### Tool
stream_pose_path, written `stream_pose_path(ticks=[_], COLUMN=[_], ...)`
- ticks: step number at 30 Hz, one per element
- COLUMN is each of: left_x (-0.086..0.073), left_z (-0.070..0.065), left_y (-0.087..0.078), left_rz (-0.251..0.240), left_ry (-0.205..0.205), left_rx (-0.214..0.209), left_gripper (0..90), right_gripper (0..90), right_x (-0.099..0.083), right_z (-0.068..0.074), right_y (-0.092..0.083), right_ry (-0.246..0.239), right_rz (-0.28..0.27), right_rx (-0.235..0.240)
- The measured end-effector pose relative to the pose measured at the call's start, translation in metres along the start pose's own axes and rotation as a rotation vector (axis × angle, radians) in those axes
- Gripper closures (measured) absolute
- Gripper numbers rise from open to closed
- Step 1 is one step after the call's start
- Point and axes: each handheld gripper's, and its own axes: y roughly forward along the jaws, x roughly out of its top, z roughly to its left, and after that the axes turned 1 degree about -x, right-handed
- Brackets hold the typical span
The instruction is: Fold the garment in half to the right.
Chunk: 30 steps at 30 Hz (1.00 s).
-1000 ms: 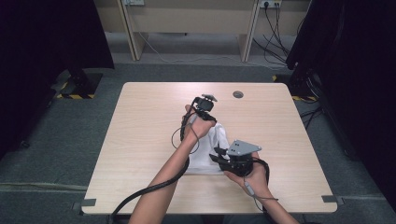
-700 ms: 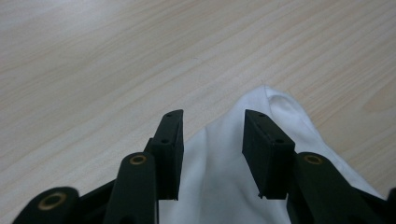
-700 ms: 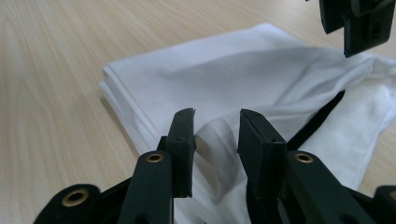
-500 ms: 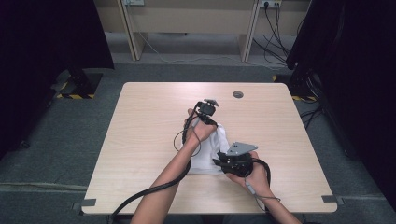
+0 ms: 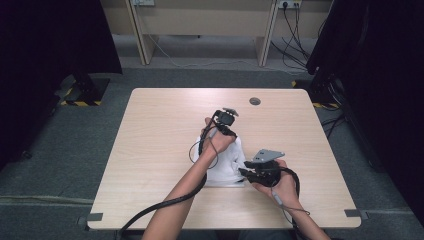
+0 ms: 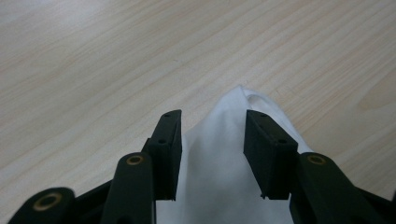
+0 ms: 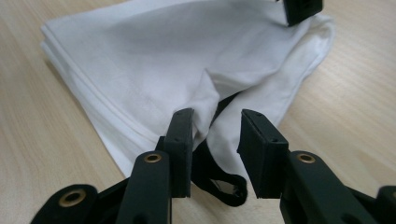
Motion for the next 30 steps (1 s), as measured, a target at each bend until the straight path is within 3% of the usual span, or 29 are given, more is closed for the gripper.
stream_pose_path(ticks=[6,9,11,13,17,22,30], left_x=[0.001,0.001,0.001,0.001,0.001,-0.002,-0.025], left_z=[-0.003,-0.004,-0.005,-0.006,-0.006,-0.001,0.020], left_y=[0.001,0.001,0.002,0.001,-0.003,-0.009,-0.026], left_rz=[-0.001,-0.004,-0.006,-0.009,-0.016,-0.028,-0.043], left_ry=[0.004,0.007,0.012,0.015,0.023,0.013,-0.011], left_rx=[-0.001,-0.005,-0.010,-0.015,-0.016,-0.009,0.011], left_gripper=[56.6,56.5,56.4,56.1,55.6,55.5,54.6], right_gripper=[63.4,63.7,64.1,64.4,64.9,63.8,61.0], right_x=[0.012,0.014,0.012,0.007,-0.002,-0.006,-0.008], right_z=[0.007,0.016,0.021,0.020,0.015,0.013,0.012], right_y=[-0.011,-0.003,0.006,0.013,0.013,0.009,0.009], right_ry=[-0.003,-0.037,-0.059,-0.052,-0.014,-0.011,0.008], right_rz=[-0.100,-0.075,-0.034,0.015,0.032,0.049,0.060], right_rx=[0.019,0.045,0.054,0.060,0.064,0.071,0.080])
